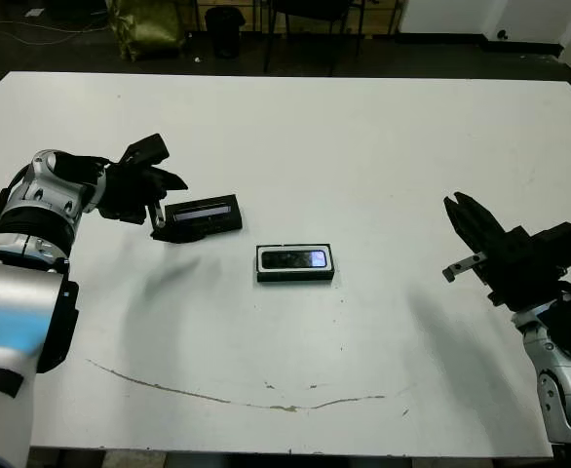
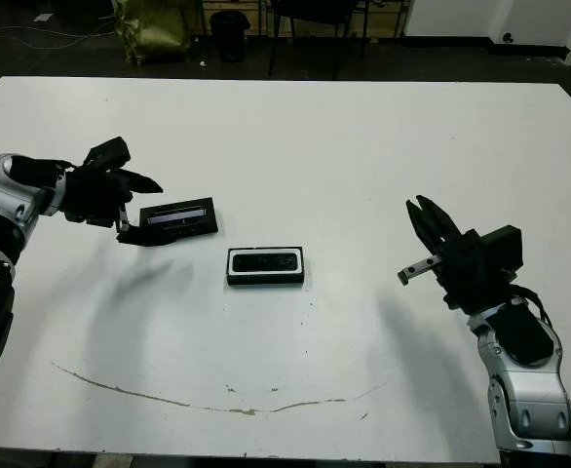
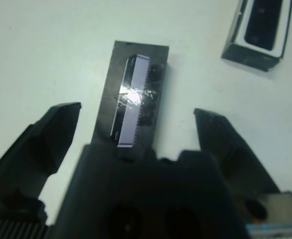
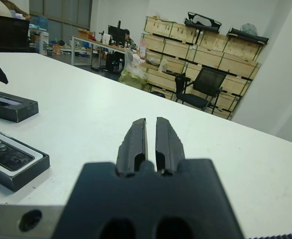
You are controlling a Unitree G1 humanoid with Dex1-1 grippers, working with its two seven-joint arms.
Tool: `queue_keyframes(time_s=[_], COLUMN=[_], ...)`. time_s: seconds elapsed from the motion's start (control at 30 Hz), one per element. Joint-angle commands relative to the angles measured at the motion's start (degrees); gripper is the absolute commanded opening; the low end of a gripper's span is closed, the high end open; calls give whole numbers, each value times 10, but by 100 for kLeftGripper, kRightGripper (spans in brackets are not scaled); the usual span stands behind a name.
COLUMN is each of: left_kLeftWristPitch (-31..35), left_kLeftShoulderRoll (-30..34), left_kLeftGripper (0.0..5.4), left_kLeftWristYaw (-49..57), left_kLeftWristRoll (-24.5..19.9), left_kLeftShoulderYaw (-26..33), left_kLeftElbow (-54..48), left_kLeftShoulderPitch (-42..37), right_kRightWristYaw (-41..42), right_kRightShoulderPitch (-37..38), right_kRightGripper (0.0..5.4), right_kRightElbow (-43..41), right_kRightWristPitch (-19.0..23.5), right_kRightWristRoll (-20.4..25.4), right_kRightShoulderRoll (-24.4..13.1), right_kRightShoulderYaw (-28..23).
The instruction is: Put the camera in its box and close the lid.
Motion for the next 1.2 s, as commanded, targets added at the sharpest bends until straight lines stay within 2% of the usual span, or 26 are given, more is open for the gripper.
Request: queue_keyframes(time_s=[0.03, 0.4, 0.53, 0.73, 0.97, 1.07, 1.13, 1.2], left_kLeftWristPitch=[9, 24, 40, 57, 67, 65, 64, 56], left_kLeftShoulderRoll=[-2, -4, -5, -8, -13, -14, -15, -16], left_kLeftGripper=[539, 539, 494, 519, 461, 394, 388, 421], left_kLeftWristYaw=[15, 52, 66, 80, 84, 83, 81, 80], left_kLeftWristRoll=[18, 39, 40, 47, 49, 52, 53, 56], left_kLeftShoulderYaw=[-11, -24, -24, -27, -27, -29, -31, -34], left_kLeftElbow=[9, 14, 15, 17, 18, 18, 18, 18], left_kLeftShoulderPitch=[-7, -13, -13, -15, -13, -11, -10, -8], right_kRightWristYaw=[-8, -22, -16, -25, -37, -34, -41, -41], right_kRightShoulderPitch=[12, 22, 21, 24, 34, 38, 44, 48], right_kRightGripper=[0, 0, 0, 0, 0, 0, 0, 0], right_kRightElbow=[-8, -23, -11, -24, -52, -66, -90, -109], right_kRightWristPitch=[20, 56, 51, 68, 87, 94, 105, 107], right_kRightWristRoll=[-3, -8, 0, -10, -19, -6, -10, -7], right_kRightShoulderRoll=[0, -5, -5, -7, -6, -3, -3, -2], right_kRightShoulderYaw=[-3, -9, -14, -15, -16, -19, -18, -19])
